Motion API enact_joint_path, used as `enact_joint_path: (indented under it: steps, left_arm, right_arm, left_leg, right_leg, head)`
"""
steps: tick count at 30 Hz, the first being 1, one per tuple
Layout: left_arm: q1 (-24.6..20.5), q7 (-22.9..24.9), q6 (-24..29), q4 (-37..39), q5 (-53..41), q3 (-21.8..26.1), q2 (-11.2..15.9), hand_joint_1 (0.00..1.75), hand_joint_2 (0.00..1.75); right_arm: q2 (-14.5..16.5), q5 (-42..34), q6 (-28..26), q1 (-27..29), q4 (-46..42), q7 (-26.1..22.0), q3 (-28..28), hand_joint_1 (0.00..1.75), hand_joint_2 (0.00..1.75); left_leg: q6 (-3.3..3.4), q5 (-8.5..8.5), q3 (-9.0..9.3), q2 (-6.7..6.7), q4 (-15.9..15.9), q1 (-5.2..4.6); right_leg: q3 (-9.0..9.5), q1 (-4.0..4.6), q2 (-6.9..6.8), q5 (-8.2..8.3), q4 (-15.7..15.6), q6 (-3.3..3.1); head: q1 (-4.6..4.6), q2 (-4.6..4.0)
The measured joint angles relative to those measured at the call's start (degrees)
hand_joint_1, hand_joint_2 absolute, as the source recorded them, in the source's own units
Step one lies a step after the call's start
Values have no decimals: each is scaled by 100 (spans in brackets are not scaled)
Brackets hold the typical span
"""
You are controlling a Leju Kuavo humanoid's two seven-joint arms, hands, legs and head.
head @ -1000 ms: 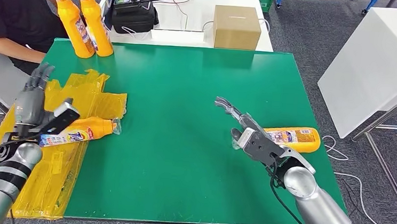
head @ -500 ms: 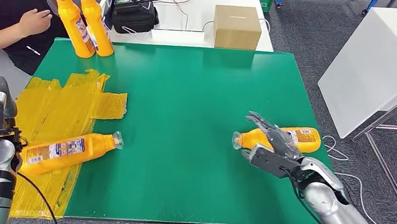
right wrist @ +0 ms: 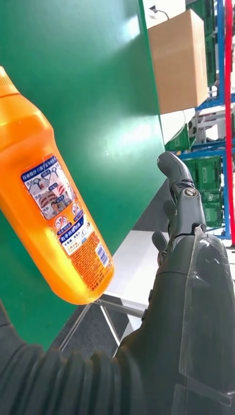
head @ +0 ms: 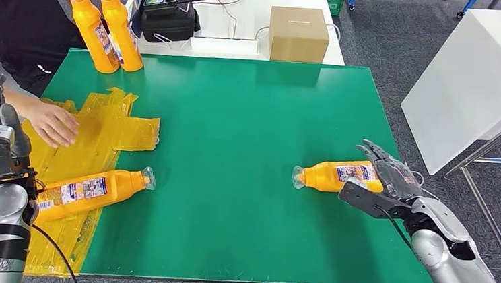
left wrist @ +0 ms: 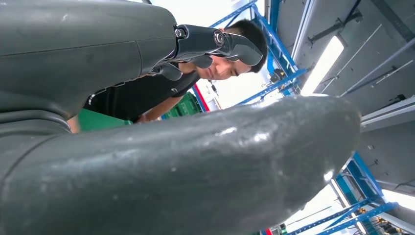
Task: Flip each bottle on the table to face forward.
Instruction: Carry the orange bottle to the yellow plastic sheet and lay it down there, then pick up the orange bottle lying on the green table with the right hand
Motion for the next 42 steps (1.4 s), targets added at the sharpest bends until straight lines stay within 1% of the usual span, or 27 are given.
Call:
enact_joint_path:
  steps: [5, 11, 14, 23, 34, 42]
  left_arm:
    - [-14, 34, -91, 0, -7, -1, -43, 0, 0]
    - [-140, 109, -163, 0, -4, -10, -88, 0, 0]
    - [-198, 109, -187, 5, 5, -32, -98, 0, 0]
    - [-382, 141, -227, 25, 52, -148, -142, 0, 0]
    - [-464, 183, -236, 85, 62, -215, -157, 0, 0]
    - [-616, 104, -297, 195, 215, -248, -187, 0, 0]
  right_arm:
    - [3, 385, 182, -114, 202, 198, 1, 0, 175]
    - [73, 623, 557, -579, 767, 216, 104, 0, 175]
    - [147, 671, 648, -758, 1056, 212, 187, 0, 175]
    - [453, 932, 679, -1257, 1858, 235, 513, 0, 175]
    - [594, 1043, 684, -1542, 2318, 304, 703, 0, 175]
    - [853, 1449, 742, -1935, 3216, 172, 874, 0, 175]
  left_leg:
    - [0, 0, -1, 0, 0, -1]
    - [3, 2, 0, 1, 0, -5]
    - [3, 3, -1, -1, 0, -5]
    - [3, 3, -1, 0, 0, -3]
    - [3, 3, -1, 0, 0, -5]
    - [3, 4, -1, 0, 1, -3]
  right_leg:
    - [0, -1, 0, 0, 0, 0]
    - [1, -2, 0, 4, -1, 5]
    - [1, -2, 0, 4, 0, 6]
    - [-1, -1, 0, 4, 1, 6]
    - [0, -2, 0, 4, 0, 6]
    - [0, -1, 0, 4, 2, 6]
  head:
    - [1, 0]
    - [0, 0]
    - [0, 0]
    - [0, 0]
    - [0, 0]
    - [1, 0]
